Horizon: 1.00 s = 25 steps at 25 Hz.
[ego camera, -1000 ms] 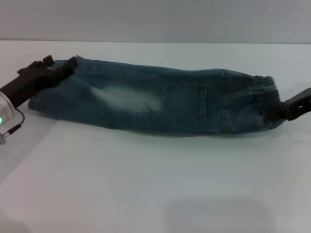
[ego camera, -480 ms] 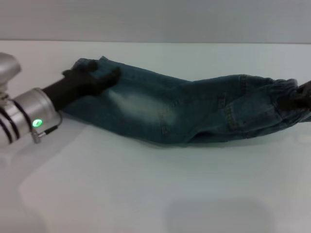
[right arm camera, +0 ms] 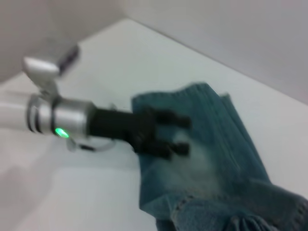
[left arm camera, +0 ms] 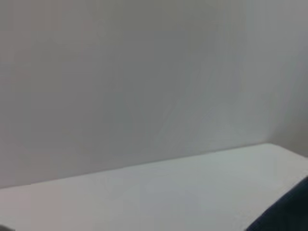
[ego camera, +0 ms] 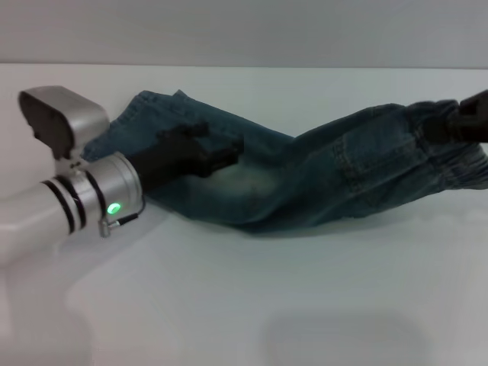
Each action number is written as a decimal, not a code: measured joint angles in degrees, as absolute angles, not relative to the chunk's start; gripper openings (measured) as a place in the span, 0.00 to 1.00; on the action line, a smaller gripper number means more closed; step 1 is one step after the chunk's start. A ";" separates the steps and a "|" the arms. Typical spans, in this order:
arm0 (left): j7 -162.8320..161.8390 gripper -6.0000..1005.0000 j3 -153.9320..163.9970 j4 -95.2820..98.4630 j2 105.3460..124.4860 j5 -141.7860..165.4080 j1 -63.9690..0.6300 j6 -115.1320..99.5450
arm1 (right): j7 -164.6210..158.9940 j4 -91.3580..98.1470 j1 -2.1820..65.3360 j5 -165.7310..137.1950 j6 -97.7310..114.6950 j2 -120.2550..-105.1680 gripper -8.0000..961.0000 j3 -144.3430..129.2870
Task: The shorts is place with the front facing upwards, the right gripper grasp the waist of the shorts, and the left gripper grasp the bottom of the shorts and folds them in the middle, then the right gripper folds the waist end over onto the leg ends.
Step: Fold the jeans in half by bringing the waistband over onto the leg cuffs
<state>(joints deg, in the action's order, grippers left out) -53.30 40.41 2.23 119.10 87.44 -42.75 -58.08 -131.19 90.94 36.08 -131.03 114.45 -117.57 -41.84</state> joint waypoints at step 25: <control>-48.44 0.82 39.82 -9.27 119.09 90.50 -45.71 -55.67 | -130.81 89.79 38.69 -123.52 115.98 -116.01 0.04 -38.85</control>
<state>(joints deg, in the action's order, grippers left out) -48.44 39.82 -9.27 119.09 90.50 -45.71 -55.67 -130.81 89.79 38.69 -123.52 115.98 -116.01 -38.85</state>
